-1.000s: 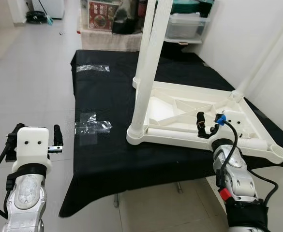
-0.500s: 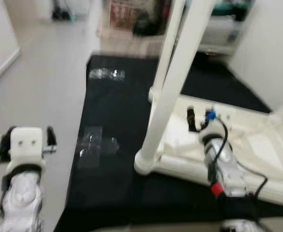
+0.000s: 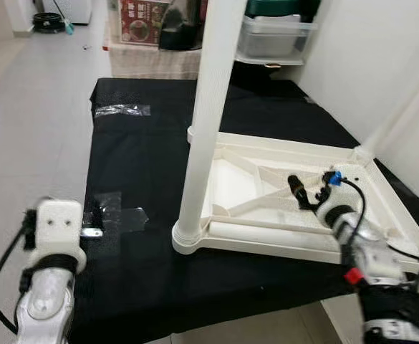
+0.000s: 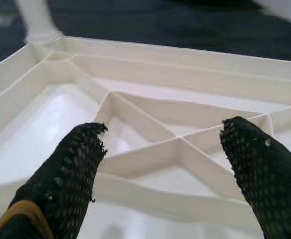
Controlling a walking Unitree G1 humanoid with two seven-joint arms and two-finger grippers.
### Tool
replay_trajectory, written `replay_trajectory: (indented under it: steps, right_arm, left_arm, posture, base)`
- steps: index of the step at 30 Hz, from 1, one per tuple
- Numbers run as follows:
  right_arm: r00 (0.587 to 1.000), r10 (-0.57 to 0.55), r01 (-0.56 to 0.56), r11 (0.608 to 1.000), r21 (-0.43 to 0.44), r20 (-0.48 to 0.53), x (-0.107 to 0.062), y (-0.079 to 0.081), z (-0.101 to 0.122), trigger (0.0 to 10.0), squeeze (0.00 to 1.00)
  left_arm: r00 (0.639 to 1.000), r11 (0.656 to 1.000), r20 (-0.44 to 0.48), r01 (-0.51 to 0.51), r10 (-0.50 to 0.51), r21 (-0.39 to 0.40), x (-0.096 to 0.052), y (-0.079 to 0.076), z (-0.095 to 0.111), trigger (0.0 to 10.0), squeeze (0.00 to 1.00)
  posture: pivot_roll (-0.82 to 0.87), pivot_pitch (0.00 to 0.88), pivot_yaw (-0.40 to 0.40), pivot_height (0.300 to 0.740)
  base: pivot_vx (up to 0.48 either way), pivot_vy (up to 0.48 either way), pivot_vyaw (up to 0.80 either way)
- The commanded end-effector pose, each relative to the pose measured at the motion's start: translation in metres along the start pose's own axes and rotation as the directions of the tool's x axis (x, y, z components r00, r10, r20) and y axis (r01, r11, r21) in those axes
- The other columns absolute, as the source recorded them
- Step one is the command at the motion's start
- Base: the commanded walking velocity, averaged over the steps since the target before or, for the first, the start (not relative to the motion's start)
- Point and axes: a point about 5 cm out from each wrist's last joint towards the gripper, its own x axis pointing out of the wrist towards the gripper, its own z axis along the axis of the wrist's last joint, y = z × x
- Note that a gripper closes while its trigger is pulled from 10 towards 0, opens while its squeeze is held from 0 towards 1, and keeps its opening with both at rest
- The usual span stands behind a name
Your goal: Building children table
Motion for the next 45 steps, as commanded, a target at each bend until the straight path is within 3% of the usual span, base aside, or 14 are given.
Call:
replay_trajectory:
  steps: [1, 4, 7, 10, 16, 17, 21, 25, 31, 32, 33, 34, 35, 45]
  right_arm:
    - [0.994, 0.105, -0.105, 0.994, 0.023, -0.006, 0.0, 0.005, 0.003, 10.0, 0.0]
    - [0.937, 0.346, -0.345, 0.938, 0.02, -0.047, -0.014, 0.012, 0.011, 10.0, 0.0]
    - [0.89, 0.451, -0.452, 0.892, 0.011, -0.059, -0.02, 0.018, 0.015, 10.0, 0.0]
    - [0.752, 0.659, -0.66, 0.751, -0.021, -0.023, -0.021, 0.045, 0.028, 10.0, 0.0]
    - [0.704, 0.711, -0.71, 0.703, -0.051, 0.001, -0.016, 0.065, 0.033, 10.0, 0.0]
    - [0.661, 0.75, -0.749, 0.662, -0.042, 0.029, -0.005, 0.089, 0.039, 10.0, 0.0]
    - [0.652, 0.757, -0.757, 0.653, -0.039, 0.035, -0.001, 0.096, 0.041, 10.0, 0.0]
    - [0.566, 0.822, -0.823, 0.568, -0.014, 0.055, 0.006, 0.125, 0.043, 10.0, 0.0]
    - [0.521, 0.851, -0.853, 0.522, -0.008, 0.071, 0.007, 0.137, 0.047, 10.0, 0.0]
    - [0.486, 0.87, -0.873, 0.488, -0.007, 0.083, 0.007, 0.144, 0.048, 10.0, 0.0]
    - [0.391, 0.917, -0.919, 0.393, -0.013, 0.071, 0.002, 0.157, 0.046, 10.0, 0.0]
    - [0.391, 0.917, -0.919, 0.393, -0.013, 0.071, 0.002, 0.157, 0.046, 10.0, 0.0]
    - [0.358, 0.932, -0.933, 0.359, -0.012, 0.05, 0.0, 0.16, 0.043, 10.0, 0.0]
    - [0.468, 0.878, -0.883, 0.461, -0.085, -0.1, 0.009, 0.14, 0.018, 10.0, 0.0]
  left_arm:
    - [0.997, 0.996, -0.012, 0.077, -0.078, -0.038, -0.003, -0.011, -0.001, 10.0, 0.0]
    - [0.979, 0.978, -0.024, 0.203, -0.204, -0.042, -0.02, -0.028, -0.008, 10.0, 0.0]
    - [0.971, 0.971, -0.03, 0.236, -0.238, -0.047, -0.029, -0.035, -0.009, 10.0, 0.0]
    - [0.962, 0.962, -0.041, 0.269, -0.271, -0.047, -0.041, -0.045, -0.011, 10.0, 0.0]
    - [0.96, 0.96, -0.035, 0.276, -0.278, -0.056, -0.041, -0.045, -0.01, 10.0, 0.0]
    - [0.957, 0.957, -0.047, 0.283, -0.286, -0.061, -0.047, -0.037, -0.014, 10.0, 0.0]
    - [0.956, 0.956, -0.057, 0.286, -0.289, -0.061, -0.05, -0.035, -0.016, 10.0, 0.0]
    - [0.934, 0.935, -0.058, 0.353, -0.353, -0.023, -0.064, -0.034, -0.018, 10.0, 0.0]
    - [0.923, 0.924, -0.036, 0.382, -0.382, -0.016, -0.069, -0.037, -0.013, 10.0, 0.0]
    - [0.913, 0.913, -0.018, 0.407, -0.407, -0.017, -0.071, -0.041, -0.008, 10.0, 0.0]
    - [0.889, 0.889, 0.023, 0.458, -0.457, -0.022, -0.073, -0.05, 0.002, 10.0, 0.0]
    - [0.889, 0.889, 0.023, 0.458, -0.457, -0.022, -0.073, -0.05, 0.002, 10.0, 0.0]
    - [0.879, 0.879, 0.039, 0.476, -0.475, -0.026, -0.073, -0.054, 0.006, 10.0, 0.0]
    - [0.839, 0.843, 0.093, 0.538, -0.536, 0.004, -0.077, -0.067, 0.016, 10.0, 0.0]
  posture:
    - [0.08, 0.096, -0.133, 0.74]
    - [0.08, 0.098, -0.13, 0.74]
    - [0.1, 0.097, -0.131, 0.74]
    - [0.1, 0.091, -0.132, 0.74]
    - [0.11, 0.09, -0.13, 0.74]
    - [0.12, 0.089, -0.129, 0.74]
    - [0.12, 0.089, -0.129, 0.74]
    - [0.12, 0.094, -0.133, 0.74]
    - [0.12, 0.096, -0.139, 0.74]
    - [0.13, 0.096, -0.144, 0.74]
    - [0.12, 0.096, -0.148, 0.74]
    - [0.12, 0.096, -0.148, 0.74]
    - [0.12, 0.096, -0.148, 0.74]
    - [0.12, 0.079, -0.156, 0.74]
  base:
    - [0.0, 0.0, 0.0]
    - [0.0, 0.0, 0.0]
    - [0.0, 0.0, 0.0]
    - [0.0, 0.0, 0.0]
    - [0.0, 0.0, 0.0]
    - [0.0, 0.0, 0.0]
    - [0.0, 0.0, 0.0]
    - [0.0, 0.0, 0.0]
    - [0.0, 0.0, 0.0]
    - [0.0, 0.0, 0.0]
    - [0.0, 0.0, 0.0]
    - [0.0, 0.0, 0.0]
    - [0.0, 0.0, 0.0]
    - [0.0, 0.0, 0.0]
